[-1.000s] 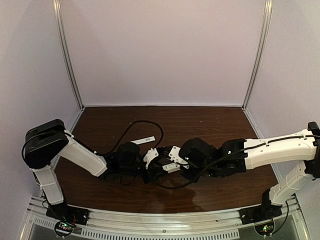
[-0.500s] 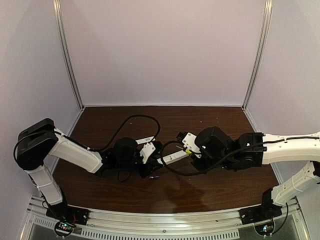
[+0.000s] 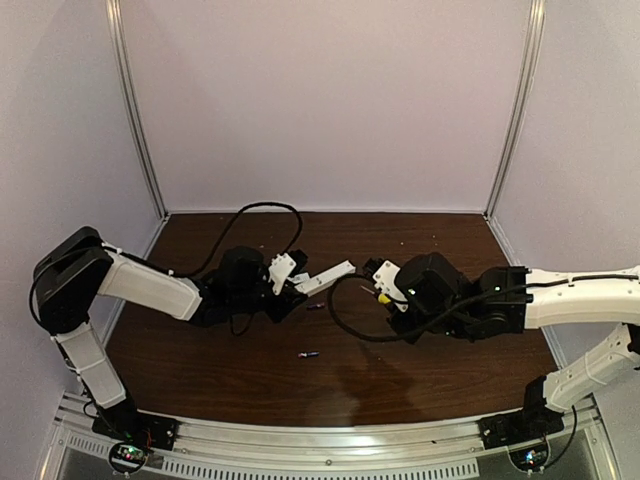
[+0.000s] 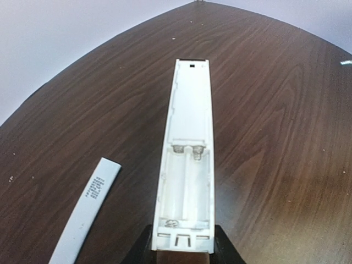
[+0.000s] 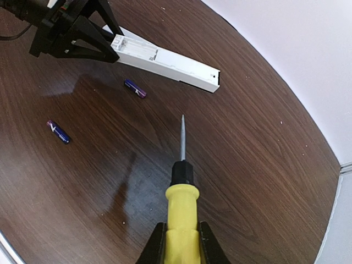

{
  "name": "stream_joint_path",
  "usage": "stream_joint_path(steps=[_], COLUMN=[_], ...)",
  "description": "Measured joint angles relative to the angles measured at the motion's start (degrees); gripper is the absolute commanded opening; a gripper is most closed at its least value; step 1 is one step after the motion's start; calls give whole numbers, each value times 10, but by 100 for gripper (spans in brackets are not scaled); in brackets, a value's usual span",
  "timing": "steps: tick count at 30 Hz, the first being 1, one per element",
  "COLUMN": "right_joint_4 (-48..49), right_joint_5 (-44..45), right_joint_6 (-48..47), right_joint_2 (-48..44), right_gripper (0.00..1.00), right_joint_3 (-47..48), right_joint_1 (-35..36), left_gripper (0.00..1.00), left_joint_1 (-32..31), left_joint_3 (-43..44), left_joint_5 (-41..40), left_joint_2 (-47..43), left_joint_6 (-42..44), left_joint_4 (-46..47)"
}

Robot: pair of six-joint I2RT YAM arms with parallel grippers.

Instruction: Unload the batteries from the remote control

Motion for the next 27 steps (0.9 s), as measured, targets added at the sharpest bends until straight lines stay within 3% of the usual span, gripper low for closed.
stream_joint_path(steps=[7, 27], right_joint_4=[10, 60], right_joint_5=[0, -31], right_joint_6=[3, 42], right_joint_2=[0, -23], right_gripper=[0, 0], right_joint_3=[-7, -41], right_joint_1=[-1, -16], left_gripper=[7, 8], left_joint_1=[34, 56], left_joint_3=[42, 46], left_joint_5=[30, 64], left_joint_2=[30, 78], left_joint_6=[37, 60], left_joint_4=[-18, -32])
